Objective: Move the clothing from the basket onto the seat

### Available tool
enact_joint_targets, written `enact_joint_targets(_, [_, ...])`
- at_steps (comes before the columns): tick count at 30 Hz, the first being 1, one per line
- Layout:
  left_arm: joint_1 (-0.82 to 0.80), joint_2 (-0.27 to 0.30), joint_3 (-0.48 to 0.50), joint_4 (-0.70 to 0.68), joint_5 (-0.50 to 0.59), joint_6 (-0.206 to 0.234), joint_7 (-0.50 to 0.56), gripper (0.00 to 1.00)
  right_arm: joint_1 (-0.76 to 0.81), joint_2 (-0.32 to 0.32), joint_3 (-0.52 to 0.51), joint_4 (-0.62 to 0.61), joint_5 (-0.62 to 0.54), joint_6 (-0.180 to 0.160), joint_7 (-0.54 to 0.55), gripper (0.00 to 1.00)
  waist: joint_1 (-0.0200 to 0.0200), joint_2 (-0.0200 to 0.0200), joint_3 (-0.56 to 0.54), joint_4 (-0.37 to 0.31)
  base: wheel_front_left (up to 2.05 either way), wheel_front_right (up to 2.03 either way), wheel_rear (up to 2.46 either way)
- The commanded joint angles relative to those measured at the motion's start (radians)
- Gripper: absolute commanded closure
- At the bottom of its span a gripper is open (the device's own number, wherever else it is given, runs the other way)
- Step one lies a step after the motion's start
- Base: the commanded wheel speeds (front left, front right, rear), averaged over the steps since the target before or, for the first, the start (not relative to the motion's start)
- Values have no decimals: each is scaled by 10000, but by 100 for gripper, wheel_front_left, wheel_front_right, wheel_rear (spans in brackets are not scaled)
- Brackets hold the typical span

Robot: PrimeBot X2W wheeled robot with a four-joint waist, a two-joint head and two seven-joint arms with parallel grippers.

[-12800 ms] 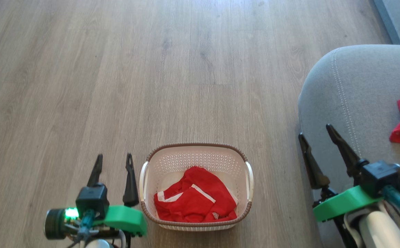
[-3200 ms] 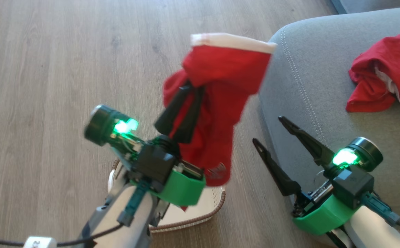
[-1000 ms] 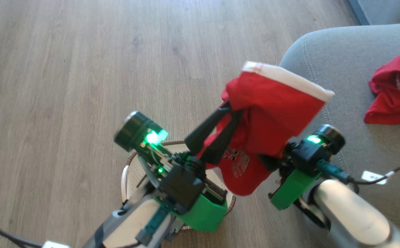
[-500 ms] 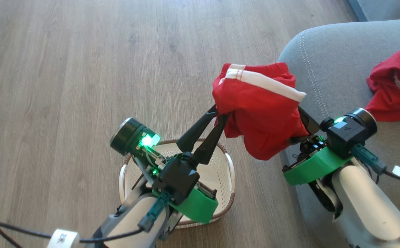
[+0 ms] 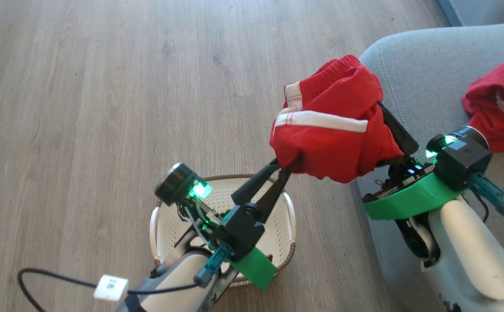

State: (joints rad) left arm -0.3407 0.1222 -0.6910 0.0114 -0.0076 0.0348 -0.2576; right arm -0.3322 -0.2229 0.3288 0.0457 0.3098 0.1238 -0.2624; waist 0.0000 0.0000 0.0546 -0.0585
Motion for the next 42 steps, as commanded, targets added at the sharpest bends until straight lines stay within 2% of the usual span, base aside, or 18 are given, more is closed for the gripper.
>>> enact_joint_targets(1, [-116, 67, 273, -246, 36, -48, -42, 100, -26, 112, 70, -403, 102, 69, 6, 100, 0, 0, -1, 7, 0, 0, 0])
enact_joint_targets(2, [-79, 69, 224, -104, -12, -115, -42, 100, -22, 114, 49, -414, 104, 69, 6, 100, 0, 0, -5, 11, 0, 0, 0])
enact_joint_targets(3, [-83, 82, 164, 0, 12, -161, -42, 71, -16, 117, 31, -427, 100, 69, 6, 100, 0, 0, -8, 15, 0, 0, 0])
enact_joint_targets(6, [-64, 27, 89, 105, 5, -146, -42, 0, 3, 116, -10, -456, 83, 69, 6, 100, 0, 0, -3, 27, 0, 0, 0])
enact_joint_targets(16, [227, 50, 97, 1003, -49, -67, -42, 0, -72, 32, -186, -499, 64, 69, 6, 100, 0, 0, 44, -32, 0, 0, 0])
enact_joint_targets(24, [555, 20, -11, 1276, -156, -249, -42, 0, -134, -87, -702, -678, 10, 69, 6, 100, 0, 0, 83, -52, 0, 0, 0])
enact_joint_targets(28, [816, -60, 91, 1488, -413, -545, -42, 0, -155, -130, -1000, -771, -48, 69, 6, 100, 0, 0, 66, -52, 0, 0, 0])
enact_joint_targets(31, [1173, -248, 435, 1594, -1134, -1190, -42, 0, -169, -141, -1207, -852, -59, 69, 6, 100, 0, 0, 52, -57, 0, 0, 0])
enact_joint_targets(33, [1254, -236, 469, 1668, -1101, -1441, -42, 0, -167, -148, -1278, -878, -64, 69, 6, 100, 0, 0, 46, -76, 0, 0, 0])
enact_joint_targets(42, [1655, -397, 1058, 1732, -622, -1609, -42, 0, -42, -160, -1390, -912, -92, 69, 6, 100, 0, 0, -33, -135, 0, 0, 0])
